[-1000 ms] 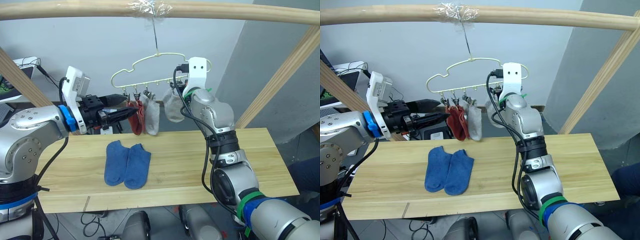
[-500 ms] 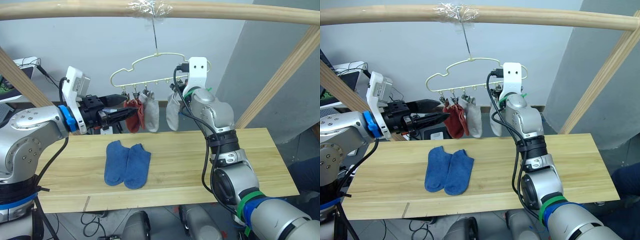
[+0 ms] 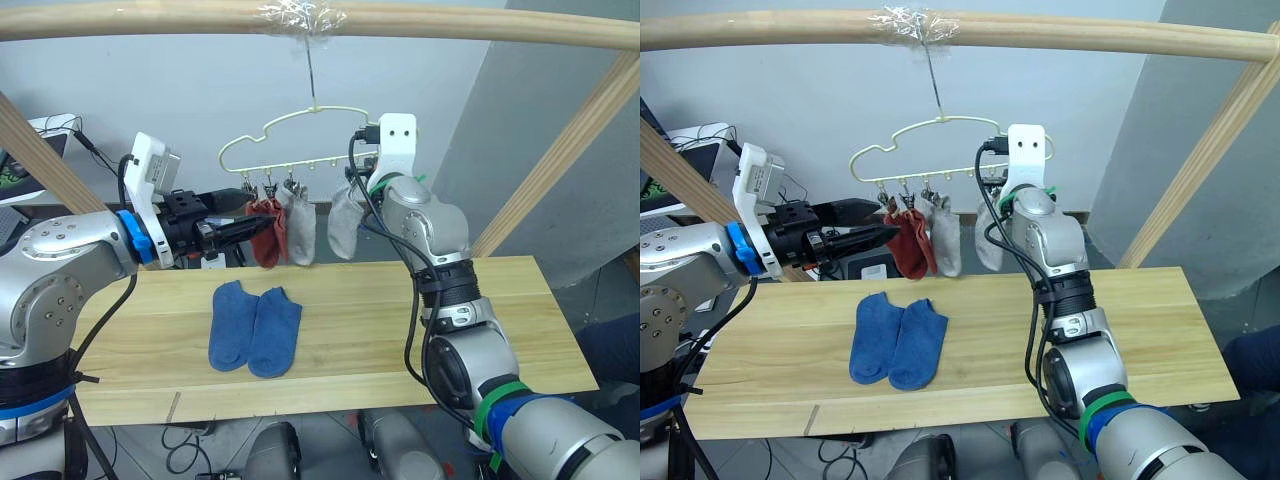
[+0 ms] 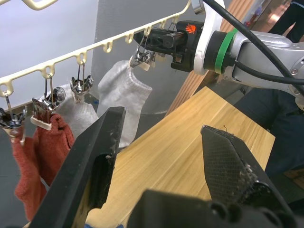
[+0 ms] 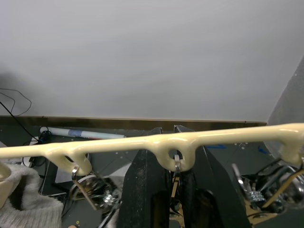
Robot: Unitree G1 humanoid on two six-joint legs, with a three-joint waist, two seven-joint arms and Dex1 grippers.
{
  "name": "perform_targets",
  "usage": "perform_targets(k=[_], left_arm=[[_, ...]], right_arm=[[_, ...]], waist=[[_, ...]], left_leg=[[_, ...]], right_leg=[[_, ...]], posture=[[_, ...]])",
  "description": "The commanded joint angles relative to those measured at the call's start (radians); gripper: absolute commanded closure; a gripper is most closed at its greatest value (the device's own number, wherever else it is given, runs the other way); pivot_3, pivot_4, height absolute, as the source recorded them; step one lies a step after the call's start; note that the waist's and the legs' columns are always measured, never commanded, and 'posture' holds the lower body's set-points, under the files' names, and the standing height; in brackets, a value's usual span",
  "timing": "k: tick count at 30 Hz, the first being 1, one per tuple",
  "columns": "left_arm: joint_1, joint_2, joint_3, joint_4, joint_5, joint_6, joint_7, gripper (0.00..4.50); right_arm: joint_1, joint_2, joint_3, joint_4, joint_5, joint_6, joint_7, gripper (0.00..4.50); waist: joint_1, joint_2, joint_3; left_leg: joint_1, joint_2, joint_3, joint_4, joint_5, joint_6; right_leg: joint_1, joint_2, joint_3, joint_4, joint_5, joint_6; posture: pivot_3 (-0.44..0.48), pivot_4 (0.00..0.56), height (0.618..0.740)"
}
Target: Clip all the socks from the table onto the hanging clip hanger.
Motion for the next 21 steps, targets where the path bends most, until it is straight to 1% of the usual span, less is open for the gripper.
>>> perform_targets(k=[1, 4, 9, 14, 18, 21], left_arm=[[-0.007, -0.002, 0.014, -0.019, 0.005, -0.022, 0.008, 1.58], [0.003, -0.006, 0.002, -0.018, 0.022, -0.028, 0.016, 1.58], [0.064, -0.001, -0.042, -0.034, 0.072, -0.036, 0.025, 1.58], [0.139, -0.037, -0.099, -0.038, 0.144, -0.063, 0.067, 1.58], [0.214, -0.057, -0.208, -0.021, 0.272, -0.103, 0.115, 1.58], [0.245, -0.095, -0.271, 0.024, 0.351, -0.136, 0.152, 1.58]], right_arm=[[-0.030, -0.006, -0.003, -0.015, -0.009, -0.019, -0.017, 4.49], [-0.029, -0.008, -0.004, -0.019, -0.008, -0.015, -0.022, 4.49], [-0.030, -0.009, -0.007, -0.039, 0.001, 0.009, -0.025, 4.49], [-0.019, -0.003, -0.003, -0.076, 0.007, 0.039, -0.020, 4.49], [-0.012, 0.000, -0.002, -0.092, 0.007, 0.053, -0.020, 4.49], [-0.012, 0.002, -0.003, -0.098, 0.008, 0.059, -0.020, 4.49]], waist=[[0.000, 0.000, 0.000], [0.000, 0.000, 0.000], [-0.001, 0.000, 0.000], [0.000, 0.000, 0.000], [-0.001, 0.000, 0.000], [-0.001, 0.000, 0.000]], left_leg=[[0.000, 0.000, 0.000, 0.000, 0.000, 0.000], [0.000, 0.000, 0.000, 0.000, 0.000, 0.000], [0.001, 0.000, 0.000, 0.000, 0.000, 0.000], [0.001, 0.000, 0.000, 0.000, 0.000, 0.000], [0.001, 0.000, 0.000, 0.000, 0.000, 0.000], [0.001, 0.000, 0.000, 0.000, 0.000, 0.000]], right_leg=[[0.000, 0.000, 0.000, 0.000, 0.000, 0.000], [0.000, 0.000, 0.000, 0.000, 0.000, 0.000], [0.000, 0.000, 0.000, 0.001, 0.000, 0.000], [0.000, 0.000, 0.001, 0.001, 0.000, 0.000], [0.000, 0.000, 0.001, 0.002, 0.000, 0.000], [0.000, 0.000, 0.001, 0.001, 0.000, 0.000]], posture=[[-0.173, 0.187, 0.740], [-0.176, 0.187, 0.740], [-0.179, 0.189, 0.740], [-0.187, 0.193, 0.740], [-0.191, 0.197, 0.740], [-0.192, 0.197, 0.740]])
